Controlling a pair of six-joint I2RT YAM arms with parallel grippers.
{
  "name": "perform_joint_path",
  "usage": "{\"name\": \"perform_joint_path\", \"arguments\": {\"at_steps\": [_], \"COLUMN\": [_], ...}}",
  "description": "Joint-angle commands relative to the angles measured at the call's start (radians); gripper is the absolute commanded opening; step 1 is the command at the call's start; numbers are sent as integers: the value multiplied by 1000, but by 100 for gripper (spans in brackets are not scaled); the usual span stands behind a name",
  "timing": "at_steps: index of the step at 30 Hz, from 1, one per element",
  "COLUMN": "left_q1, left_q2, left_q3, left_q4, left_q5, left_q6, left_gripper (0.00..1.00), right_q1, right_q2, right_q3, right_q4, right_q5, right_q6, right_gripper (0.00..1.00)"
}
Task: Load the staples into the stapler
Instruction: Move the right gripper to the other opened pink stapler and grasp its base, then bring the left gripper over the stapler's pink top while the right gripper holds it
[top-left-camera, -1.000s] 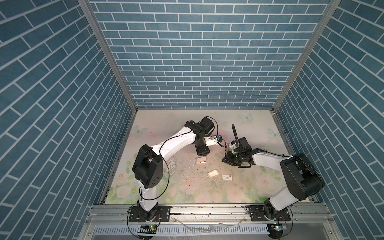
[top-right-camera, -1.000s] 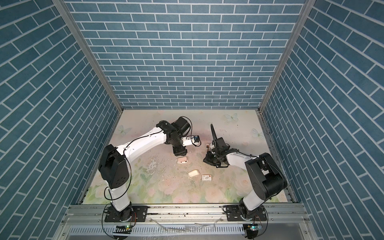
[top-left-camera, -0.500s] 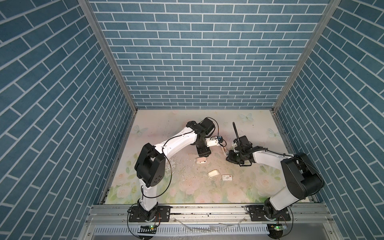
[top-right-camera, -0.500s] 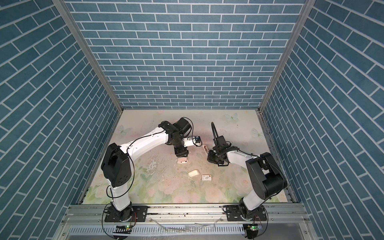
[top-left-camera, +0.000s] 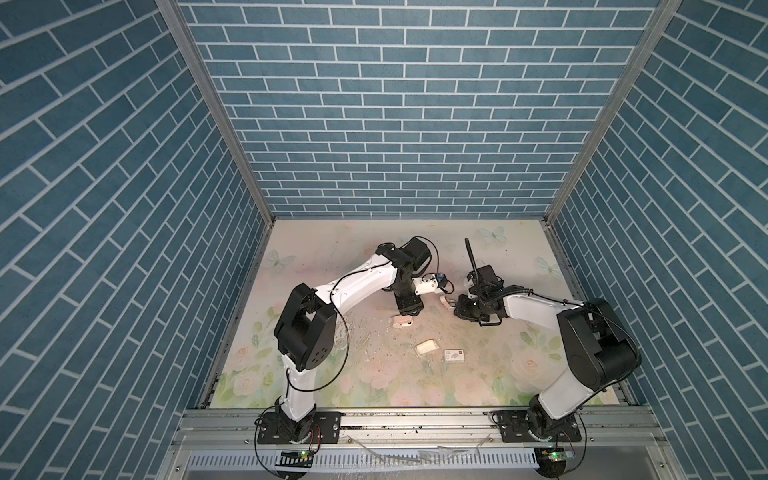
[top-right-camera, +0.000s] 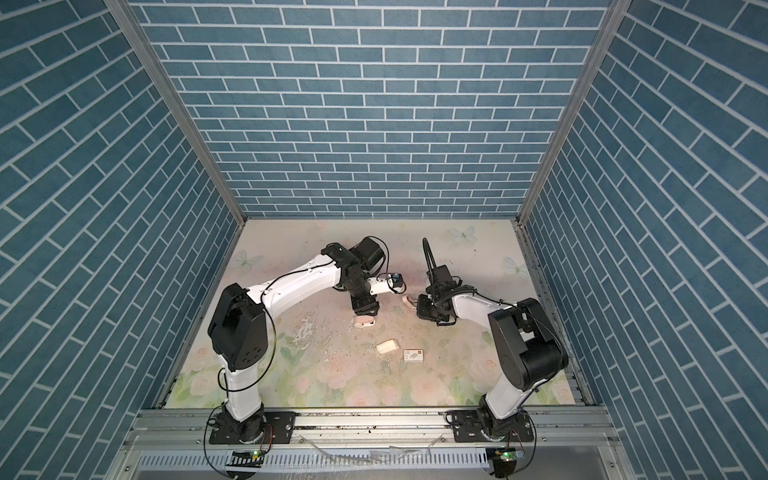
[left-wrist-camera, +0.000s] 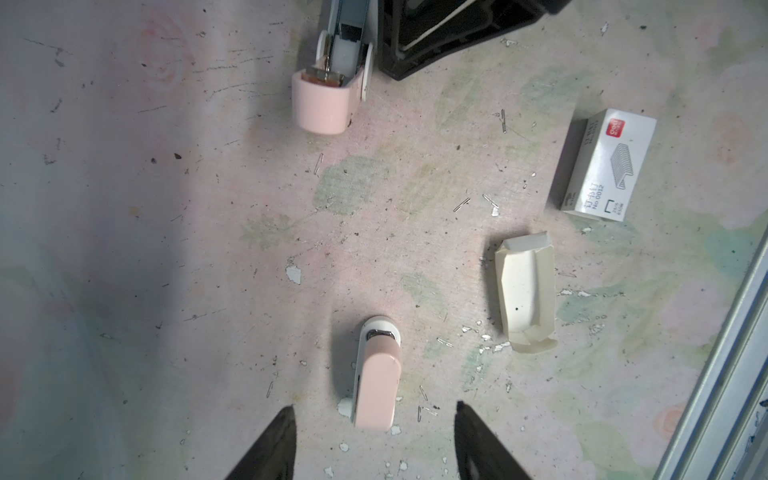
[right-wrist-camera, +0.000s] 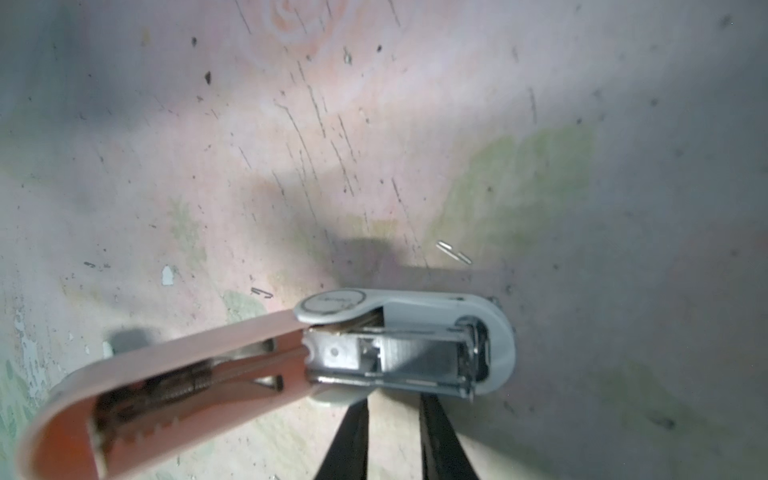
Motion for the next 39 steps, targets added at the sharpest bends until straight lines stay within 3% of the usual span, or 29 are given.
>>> {"name": "perform_joint_path", "arguments": {"at_steps": [1,10,20,39], "left_q1": [5,4,5,6], "left_q2": [16,59,34,48], "left_q3": [23,89,57,59], "left_q4": [7,-14,-5,13], "left_q5": [26,51,53,62], "left_q6": [8,22,34,33], "left_gripper": [62,62,62,63], "right_q1": [-16,-113,-223,-226], "right_q2": [-82,-202,-86,86], "right_q3": [-44,-105,-92,7], "right_q4": [-58,18,192,164], "right_q5": [-27,-93,-268,-311], "right_q6": [-10,56,100,9], "right_gripper": [26,34,37,37]}}
